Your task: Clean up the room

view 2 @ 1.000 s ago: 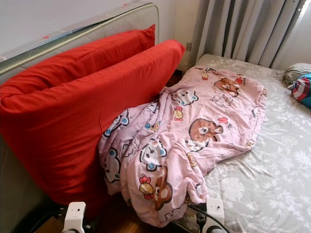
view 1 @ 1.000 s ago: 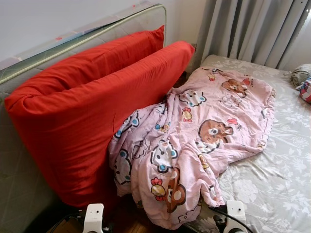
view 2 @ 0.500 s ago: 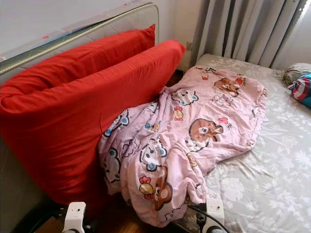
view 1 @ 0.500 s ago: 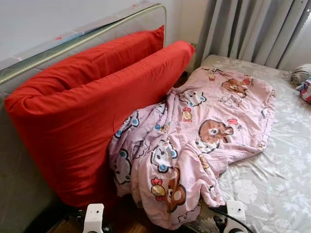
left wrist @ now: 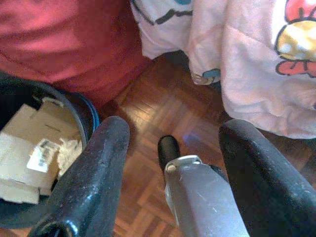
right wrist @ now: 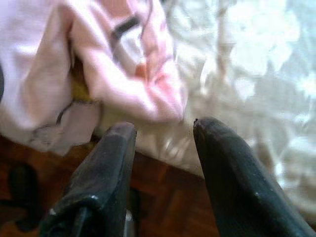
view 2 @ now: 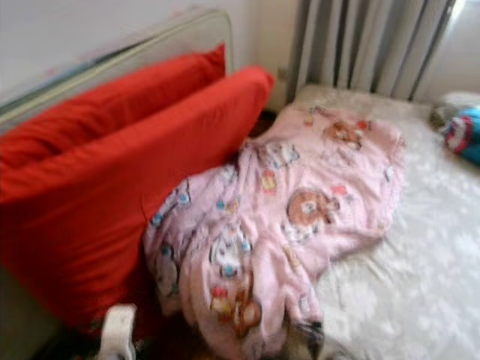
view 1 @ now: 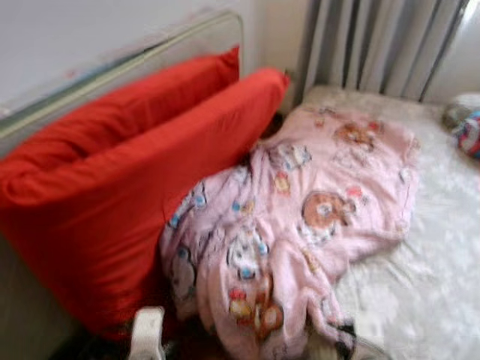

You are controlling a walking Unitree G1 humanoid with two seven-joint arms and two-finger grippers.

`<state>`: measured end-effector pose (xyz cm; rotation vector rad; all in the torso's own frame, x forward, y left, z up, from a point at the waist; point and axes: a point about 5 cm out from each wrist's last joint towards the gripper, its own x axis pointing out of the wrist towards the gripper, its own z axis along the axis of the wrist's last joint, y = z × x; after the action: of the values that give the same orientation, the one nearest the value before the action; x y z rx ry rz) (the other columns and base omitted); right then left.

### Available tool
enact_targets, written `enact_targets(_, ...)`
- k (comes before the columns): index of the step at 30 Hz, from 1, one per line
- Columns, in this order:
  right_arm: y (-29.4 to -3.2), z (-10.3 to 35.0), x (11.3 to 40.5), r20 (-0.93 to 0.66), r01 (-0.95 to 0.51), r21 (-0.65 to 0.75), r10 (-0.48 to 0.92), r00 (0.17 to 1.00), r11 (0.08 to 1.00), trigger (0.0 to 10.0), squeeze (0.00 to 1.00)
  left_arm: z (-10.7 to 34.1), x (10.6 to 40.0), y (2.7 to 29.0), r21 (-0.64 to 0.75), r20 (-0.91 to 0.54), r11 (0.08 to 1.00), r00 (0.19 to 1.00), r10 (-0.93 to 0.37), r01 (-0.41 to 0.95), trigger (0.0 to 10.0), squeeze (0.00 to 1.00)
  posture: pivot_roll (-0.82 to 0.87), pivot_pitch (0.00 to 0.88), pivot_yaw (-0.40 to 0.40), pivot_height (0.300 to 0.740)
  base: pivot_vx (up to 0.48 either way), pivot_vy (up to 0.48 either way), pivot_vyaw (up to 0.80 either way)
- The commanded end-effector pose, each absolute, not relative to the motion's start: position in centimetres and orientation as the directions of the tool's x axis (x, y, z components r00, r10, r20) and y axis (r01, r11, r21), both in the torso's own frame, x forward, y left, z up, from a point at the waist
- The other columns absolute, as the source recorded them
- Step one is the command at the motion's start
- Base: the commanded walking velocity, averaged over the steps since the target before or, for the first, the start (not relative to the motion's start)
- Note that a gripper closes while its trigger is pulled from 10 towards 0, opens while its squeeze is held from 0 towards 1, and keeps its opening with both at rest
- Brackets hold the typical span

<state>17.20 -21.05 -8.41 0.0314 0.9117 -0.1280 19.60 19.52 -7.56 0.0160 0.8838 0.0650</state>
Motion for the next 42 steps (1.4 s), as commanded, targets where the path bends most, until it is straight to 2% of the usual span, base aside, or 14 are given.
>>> enact_targets(1, -20.1, -8.2, 18.0, -0.776, 0.115, 0.0, -0.072, 0.626, 0.993, 10.0, 0.0, -7.8, 18.8, 20.6, 0.063, -0.783, 0.996, 0.615, 0.093, -0.071, 10.0, 0.0, -0.09, 0.019, -0.013, 0.74, 0.0, 0.0, 0.0)
enact_targets(15, -19.5, -7.4, 19.6, -0.728, 0.085, 0.018, -0.045, 0.684, 0.996, 10.0, 0.0, -7.7, 19.0, 20.7, 0.07, -0.775, 0.995, 0.624, 0.101, -0.074, 10.0, 0.0, -0.09, 0.026, -0.016, 0.74, 0.0, 0.0, 0.0)
enact_targets(20, -18.5, -6.2, 21.7, -0.666, 0.056, 0.035, -0.018, 0.746, 0.998, 10.0, 0.0, -6.3, 21.3, 20.5, 0.056, -0.692, 0.994, 0.715, 0.103, -0.089, 10.0, 0.0, -0.1, 0.031, -0.017, 0.74, 0.0, 0.0, 0.0)
enact_targets(23, -18.2, -4.9, 23.5, -0.598, 0.038, 0.053, 0.002, 0.802, 0.998, 10.0, 0.0, -4.6, 23.6, 20.1, 0.03, -0.599, 0.996, 0.797, 0.081, -0.079, 10.0, 0.0, -0.1, 0.033, -0.017, 0.74, 0.0, 0.0, 0.0)
enact_targets(24, -18.1, -4.0, 24.7, -0.552, 0.028, 0.06, 0.01, 0.834, 0.998, 10.0, 0.0, -3.4, 25.1, 19.7, 0.01, -0.527, 0.998, 0.848, 0.063, -0.068, 10.0, 0.0, -0.1, 0.034, -0.019, 0.74, 0.0, 0.0, 0.0)
enact_targets(29, -17.7, -2.4, 26.4, -0.462, 0.001, 0.062, 0.028, 0.886, 0.998, 10.0, 0.0, -0.8, 27.4, 19.1, 0.007, -0.371, 0.999, 0.928, 0.042, -0.043, 10.0, 0.0, -0.09, 0.039, -0.022, 0.74, 0.0, 0.0, 0.0)
enact_targets(33, -17.4, -1.6, 26.8, -0.368, -0.026, 0.067, 0.049, 0.929, 0.997, 10.0, 0.0, -0.1, 27.1, 19.3, 0.004, -0.272, 1.0, 0.962, 0.023, -0.023, 10.0, 0.0, -0.09, 0.05, -0.028, 0.74, 0.0, 0.0, 0.0)
enact_targets(42, -17.3, -1.0, 26.1, -0.262, -0.058, 0.061, 0.072, 0.962, 0.996, 10.0, 0.0, -0.4, 25.1, 20.6, 0.018, -0.219, 0.998, 0.973, 0.068, -0.066, 10.0, 0.0, -0.1, 0.062, -0.036, 0.74, 0.0, 0.0, 0.0)
